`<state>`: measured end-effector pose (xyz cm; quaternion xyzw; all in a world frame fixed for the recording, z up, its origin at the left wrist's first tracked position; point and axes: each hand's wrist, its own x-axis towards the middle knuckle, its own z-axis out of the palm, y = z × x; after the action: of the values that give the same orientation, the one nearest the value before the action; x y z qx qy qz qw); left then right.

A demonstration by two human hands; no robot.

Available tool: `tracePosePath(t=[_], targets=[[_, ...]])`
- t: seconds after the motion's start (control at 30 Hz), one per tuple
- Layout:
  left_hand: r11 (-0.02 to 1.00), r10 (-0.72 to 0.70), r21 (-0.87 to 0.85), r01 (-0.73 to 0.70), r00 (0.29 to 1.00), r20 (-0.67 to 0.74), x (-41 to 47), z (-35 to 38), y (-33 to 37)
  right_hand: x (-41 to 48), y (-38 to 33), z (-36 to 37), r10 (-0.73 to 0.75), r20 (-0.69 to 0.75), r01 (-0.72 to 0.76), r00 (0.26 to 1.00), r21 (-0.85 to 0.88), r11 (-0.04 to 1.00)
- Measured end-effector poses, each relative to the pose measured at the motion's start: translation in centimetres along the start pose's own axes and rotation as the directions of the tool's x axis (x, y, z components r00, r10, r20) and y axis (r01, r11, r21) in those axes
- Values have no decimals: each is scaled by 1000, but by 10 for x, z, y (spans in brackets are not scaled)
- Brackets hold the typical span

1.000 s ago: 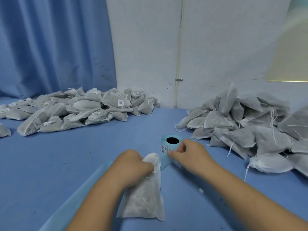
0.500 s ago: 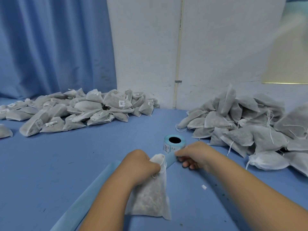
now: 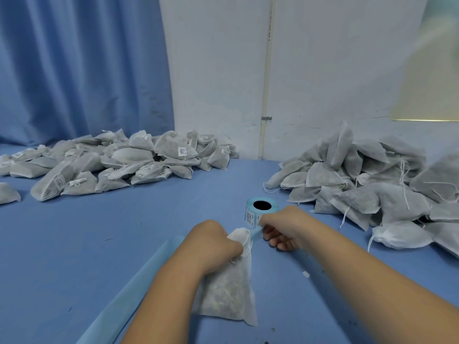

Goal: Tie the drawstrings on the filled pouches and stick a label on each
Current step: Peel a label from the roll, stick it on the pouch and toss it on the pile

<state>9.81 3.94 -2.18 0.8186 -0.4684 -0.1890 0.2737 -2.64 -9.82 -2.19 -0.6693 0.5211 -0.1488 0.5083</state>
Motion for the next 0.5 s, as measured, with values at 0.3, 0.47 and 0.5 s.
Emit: tracePosePath(t=[0.3, 0.47, 0.5], targets=[[1000, -8, -28, 8, 1000, 7, 0, -3, -1, 2, 17, -13, -119, 108, 99, 987, 169, 981], [999, -12, -47, 12, 1000, 3, 0, -2, -3, 4, 24, -10, -194, 62, 183, 979, 149, 972], [999, -12, -53, 12, 1000, 7, 0, -2, -3, 4, 24, -10, -199, 60, 188, 978, 153, 970]])
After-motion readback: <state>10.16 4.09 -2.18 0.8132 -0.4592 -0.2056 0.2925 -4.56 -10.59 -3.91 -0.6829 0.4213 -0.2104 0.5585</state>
